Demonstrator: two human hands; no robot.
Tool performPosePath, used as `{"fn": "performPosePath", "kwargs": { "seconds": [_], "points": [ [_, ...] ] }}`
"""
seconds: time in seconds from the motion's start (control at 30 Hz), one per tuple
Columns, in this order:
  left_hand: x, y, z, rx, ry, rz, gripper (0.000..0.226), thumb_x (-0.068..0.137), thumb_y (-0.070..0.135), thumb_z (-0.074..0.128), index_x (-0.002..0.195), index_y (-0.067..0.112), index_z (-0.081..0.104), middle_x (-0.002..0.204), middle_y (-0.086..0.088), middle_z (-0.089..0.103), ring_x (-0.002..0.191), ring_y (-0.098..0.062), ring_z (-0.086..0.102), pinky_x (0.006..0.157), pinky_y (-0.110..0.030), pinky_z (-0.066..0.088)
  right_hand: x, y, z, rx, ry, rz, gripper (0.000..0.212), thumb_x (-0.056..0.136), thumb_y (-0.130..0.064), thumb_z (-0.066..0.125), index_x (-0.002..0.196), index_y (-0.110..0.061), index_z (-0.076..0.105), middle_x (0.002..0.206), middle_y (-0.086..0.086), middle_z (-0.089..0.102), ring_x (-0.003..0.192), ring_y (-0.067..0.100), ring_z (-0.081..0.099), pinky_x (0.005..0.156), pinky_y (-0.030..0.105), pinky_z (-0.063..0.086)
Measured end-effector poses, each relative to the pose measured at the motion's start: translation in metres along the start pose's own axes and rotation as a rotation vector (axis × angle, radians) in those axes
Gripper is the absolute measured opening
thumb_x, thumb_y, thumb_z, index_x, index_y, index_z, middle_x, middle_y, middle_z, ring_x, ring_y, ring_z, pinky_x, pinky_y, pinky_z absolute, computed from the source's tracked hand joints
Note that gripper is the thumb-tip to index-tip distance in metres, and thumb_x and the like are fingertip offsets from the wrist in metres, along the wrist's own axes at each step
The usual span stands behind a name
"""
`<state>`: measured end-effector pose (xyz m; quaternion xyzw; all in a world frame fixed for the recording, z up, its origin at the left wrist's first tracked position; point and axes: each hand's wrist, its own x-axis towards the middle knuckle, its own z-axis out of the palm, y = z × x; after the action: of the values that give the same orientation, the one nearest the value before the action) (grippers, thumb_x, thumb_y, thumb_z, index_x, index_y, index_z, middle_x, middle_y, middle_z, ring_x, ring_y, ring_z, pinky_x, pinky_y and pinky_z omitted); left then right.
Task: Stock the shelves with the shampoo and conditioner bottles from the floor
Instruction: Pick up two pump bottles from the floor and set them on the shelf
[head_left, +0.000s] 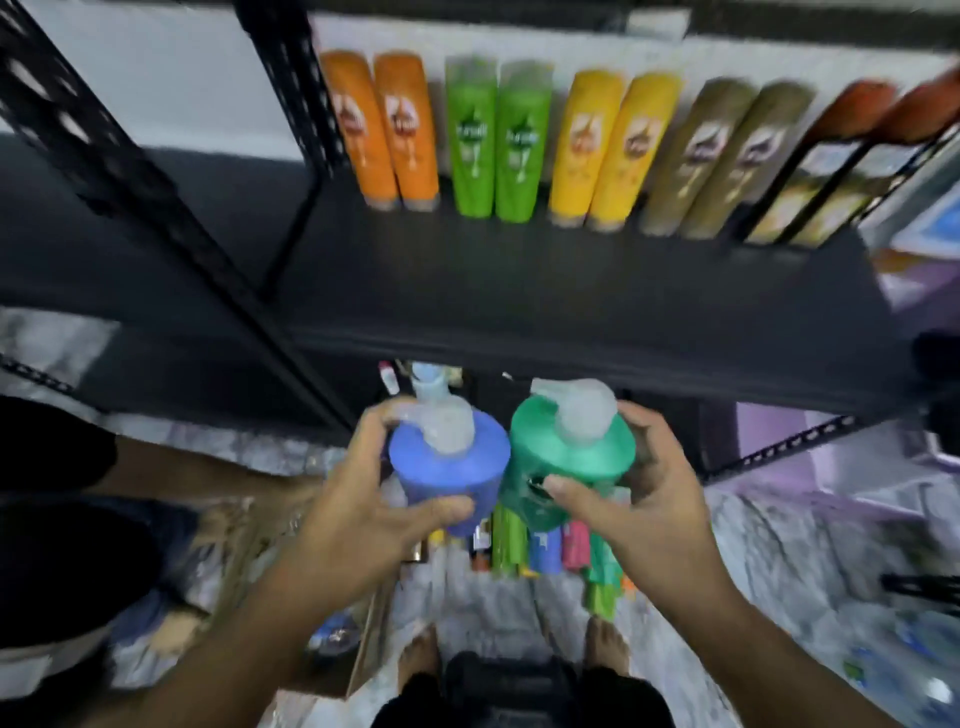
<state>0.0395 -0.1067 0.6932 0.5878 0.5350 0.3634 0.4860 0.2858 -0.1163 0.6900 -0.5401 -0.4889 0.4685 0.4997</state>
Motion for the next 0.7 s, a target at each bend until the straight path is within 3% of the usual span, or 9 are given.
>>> {"fn": "performPosePath", "kwargs": {
  "seconds": [0.07,0.2,0.3,0.47,0.6,0.7],
  "points": [
    [0.003,0.054,-0.011,-0.036,0.023,0.054,0.076,0.07,0.027,0.094,0.131,0.028,0.049,0.124,0.015,0.065,0.115,-0.009,0.065,0.091,-0.024,0.054,-0.003,-0.049,-0.004,0.075,0.068,-0.064,0.06,0.067,-0.012,0.092,0.115,-0.034,0.063,0.116,-0.001,0.072,0.106,0.019,0.069,0.089,0.036,0.057],
    [0.007,0.153,-0.022,-0.074,0.028,0.208,0.073,0.072,0.022,0.088,0.132,0.035,0.049,0.126,0.018,0.065,0.118,-0.007,0.064,0.09,-0.022,0.054,-0.006,-0.141,-0.014,0.186,0.163,-0.167,0.06,0.067,-0.016,0.086,0.121,-0.022,0.061,0.114,-0.002,0.073,0.103,0.014,0.071,0.079,0.023,0.056],
    [0.012,0.214,-0.028,-0.088,0.065,0.346,0.072,0.072,0.021,0.091,0.13,0.035,0.051,0.124,0.02,0.067,0.115,-0.005,0.065,0.089,-0.019,0.053,-0.002,-0.203,-0.022,0.268,0.186,-0.277,0.058,0.067,-0.018,0.081,0.121,-0.018,0.062,0.109,0.001,0.076,0.097,0.013,0.073,0.075,0.022,0.056],
    [0.023,0.299,-0.031,-0.18,0.118,0.537,0.062,0.074,0.022,0.08,0.13,0.033,0.056,0.117,0.012,0.073,0.106,-0.009,0.071,0.083,-0.019,0.055,0.01,-0.293,-0.033,0.332,0.196,-0.439,0.046,0.071,-0.022,0.077,0.115,-0.019,0.066,0.103,0.003,0.077,0.091,0.013,0.073,0.072,0.022,0.057],
    [0.044,0.359,-0.037,-0.217,0.165,0.676,0.055,0.079,0.029,0.08,0.13,0.036,0.06,0.119,0.007,0.074,0.107,-0.016,0.072,0.083,-0.029,0.058,0.026,-0.355,-0.042,0.321,0.199,-0.543,0.041,0.077,-0.026,0.077,0.117,-0.022,0.066,0.104,0.002,0.077,0.095,0.019,0.074,0.077,0.033,0.061],
    [0.059,0.404,-0.043,-0.239,0.198,0.766,0.048,0.082,0.033,0.076,0.128,0.036,0.061,0.118,0.006,0.074,0.106,-0.018,0.072,0.085,-0.035,0.059,0.039,-0.4,-0.049,0.296,0.198,-0.614,0.038,0.083,-0.028,0.076,0.119,-0.024,0.065,0.106,-0.001,0.077,0.096,0.017,0.075,0.077,0.033,0.061]
  ]
}}
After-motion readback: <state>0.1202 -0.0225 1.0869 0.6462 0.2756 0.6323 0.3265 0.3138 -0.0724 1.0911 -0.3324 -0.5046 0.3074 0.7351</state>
